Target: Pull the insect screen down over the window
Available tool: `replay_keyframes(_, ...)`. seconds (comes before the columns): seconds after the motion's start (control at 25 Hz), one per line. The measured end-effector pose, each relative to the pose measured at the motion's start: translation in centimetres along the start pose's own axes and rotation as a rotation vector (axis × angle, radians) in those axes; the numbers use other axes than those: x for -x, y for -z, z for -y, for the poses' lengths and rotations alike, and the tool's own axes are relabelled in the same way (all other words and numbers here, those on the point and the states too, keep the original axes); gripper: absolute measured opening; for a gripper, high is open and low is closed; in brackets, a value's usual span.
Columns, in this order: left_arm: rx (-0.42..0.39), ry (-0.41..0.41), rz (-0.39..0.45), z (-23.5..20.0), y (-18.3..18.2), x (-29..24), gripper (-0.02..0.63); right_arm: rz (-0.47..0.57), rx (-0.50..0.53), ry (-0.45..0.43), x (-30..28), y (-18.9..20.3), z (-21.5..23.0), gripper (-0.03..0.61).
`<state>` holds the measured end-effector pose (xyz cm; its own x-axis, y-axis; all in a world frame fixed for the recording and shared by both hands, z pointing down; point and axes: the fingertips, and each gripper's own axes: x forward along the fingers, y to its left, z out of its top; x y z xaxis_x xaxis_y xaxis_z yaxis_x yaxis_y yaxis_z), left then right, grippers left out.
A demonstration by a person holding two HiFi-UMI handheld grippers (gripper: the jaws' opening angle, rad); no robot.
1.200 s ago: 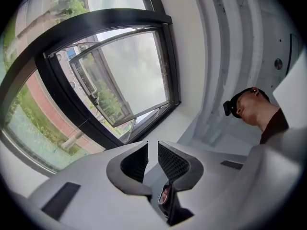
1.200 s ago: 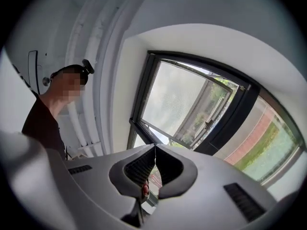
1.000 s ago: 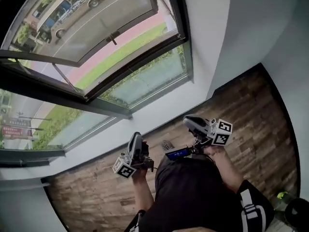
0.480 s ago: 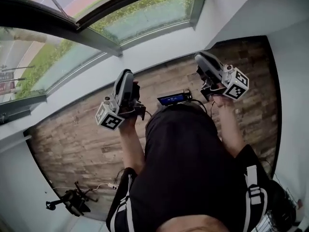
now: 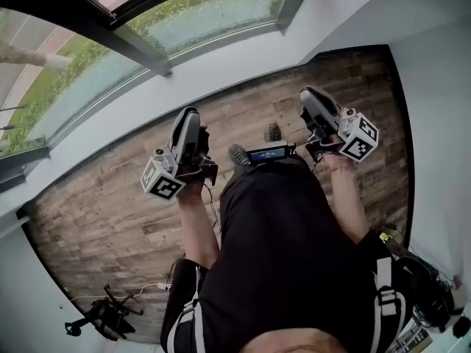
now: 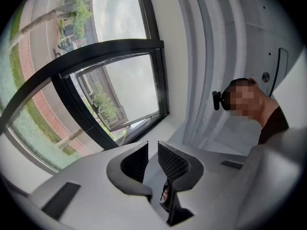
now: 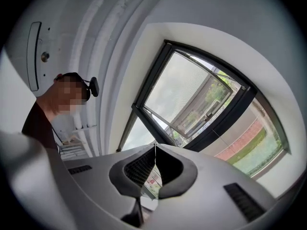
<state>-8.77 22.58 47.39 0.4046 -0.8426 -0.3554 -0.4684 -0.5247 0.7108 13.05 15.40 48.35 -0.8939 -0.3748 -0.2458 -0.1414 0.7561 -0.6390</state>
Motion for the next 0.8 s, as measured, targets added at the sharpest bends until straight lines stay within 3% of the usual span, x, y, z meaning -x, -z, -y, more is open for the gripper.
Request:
replay_keyframes(0.2, 0.057, 0.015, -0.021, -0.3, 1.8, 1.1, 0.055, -0.027, -0.014, 0.055, 1.6, 2.3, -0.5, 0.011)
replay_keyframes(0.52, 0.023, 0.026, -0.013, 0.4, 1.7, 0.7, 0.055, -0.061, -0.014, 0.012, -0.2, 2.5, -0.4, 0.008)
replay_keyframes(0.8, 0.005, 0.027, -0.061, 2.1, 3.7, -0.8, 0.055, -0.057, -0.026, 0.022, 2.0, 1.7, 0.6, 0.008)
